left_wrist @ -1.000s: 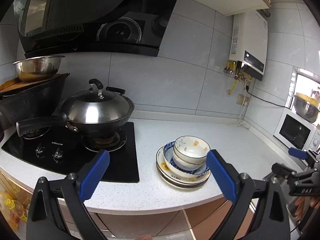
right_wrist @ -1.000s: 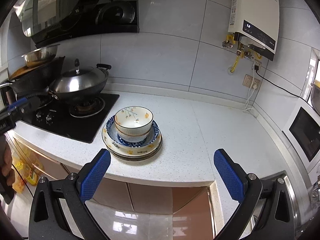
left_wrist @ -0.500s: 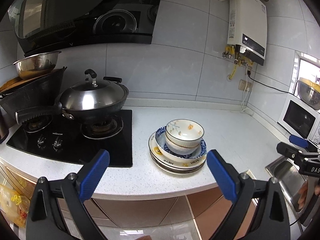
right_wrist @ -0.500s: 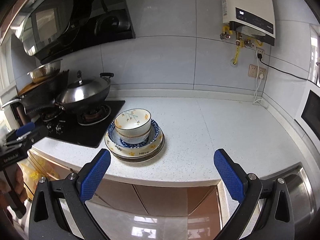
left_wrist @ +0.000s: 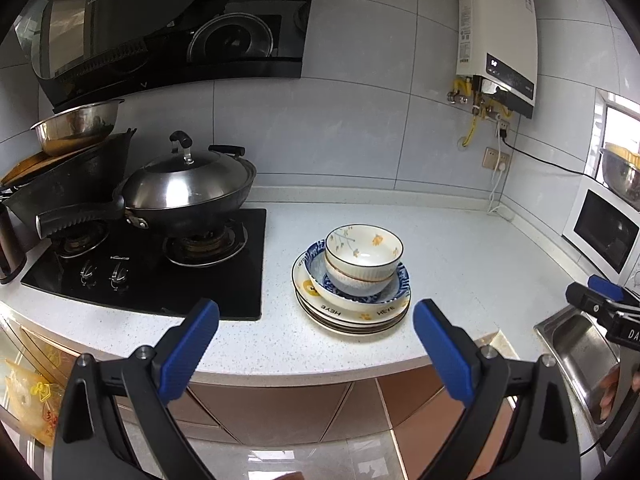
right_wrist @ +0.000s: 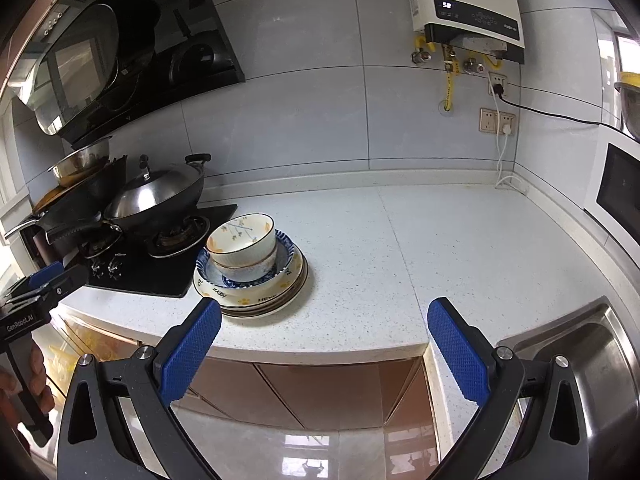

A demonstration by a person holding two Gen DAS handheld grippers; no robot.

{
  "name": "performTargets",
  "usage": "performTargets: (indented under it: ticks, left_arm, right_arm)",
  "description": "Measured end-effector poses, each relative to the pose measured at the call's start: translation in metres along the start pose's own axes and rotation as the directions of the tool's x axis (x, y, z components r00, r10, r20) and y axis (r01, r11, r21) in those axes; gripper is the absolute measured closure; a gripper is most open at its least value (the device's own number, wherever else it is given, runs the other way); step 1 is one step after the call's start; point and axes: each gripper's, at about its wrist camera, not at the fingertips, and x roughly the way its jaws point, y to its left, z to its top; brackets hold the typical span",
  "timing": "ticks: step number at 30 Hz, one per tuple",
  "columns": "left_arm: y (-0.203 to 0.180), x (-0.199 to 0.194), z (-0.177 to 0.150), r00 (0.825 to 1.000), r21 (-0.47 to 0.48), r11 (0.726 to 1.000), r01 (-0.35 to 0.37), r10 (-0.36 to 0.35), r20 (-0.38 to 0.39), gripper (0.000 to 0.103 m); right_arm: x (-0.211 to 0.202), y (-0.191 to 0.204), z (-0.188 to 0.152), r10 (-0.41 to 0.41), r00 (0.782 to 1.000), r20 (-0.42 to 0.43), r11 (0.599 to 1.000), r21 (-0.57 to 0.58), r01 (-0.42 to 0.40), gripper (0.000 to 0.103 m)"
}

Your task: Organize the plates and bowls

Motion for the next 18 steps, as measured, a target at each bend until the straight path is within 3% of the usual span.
performTargets:
  ticks: [10, 18]
  left_arm:
    - [-0.023, 0.010, -0.009, 0.996, 0.055, 0.997, -0.059, 0.063, -0.061, 0.004]
    - [-0.028, 0.029, -0.020, 0.976, 0.000, 0.996, -0.092, 0.090, -0.198, 0.004]
  right_arm:
    - [-0.002, -0.011, -0.005, -0.043, 0.998, -0.044, 0.999, 0.017, 0.043, 0.001]
    - [0.010, -0.008, -0.010, -0.068, 0.985, -0.156, 0.998, -0.016, 0.066, 0.001]
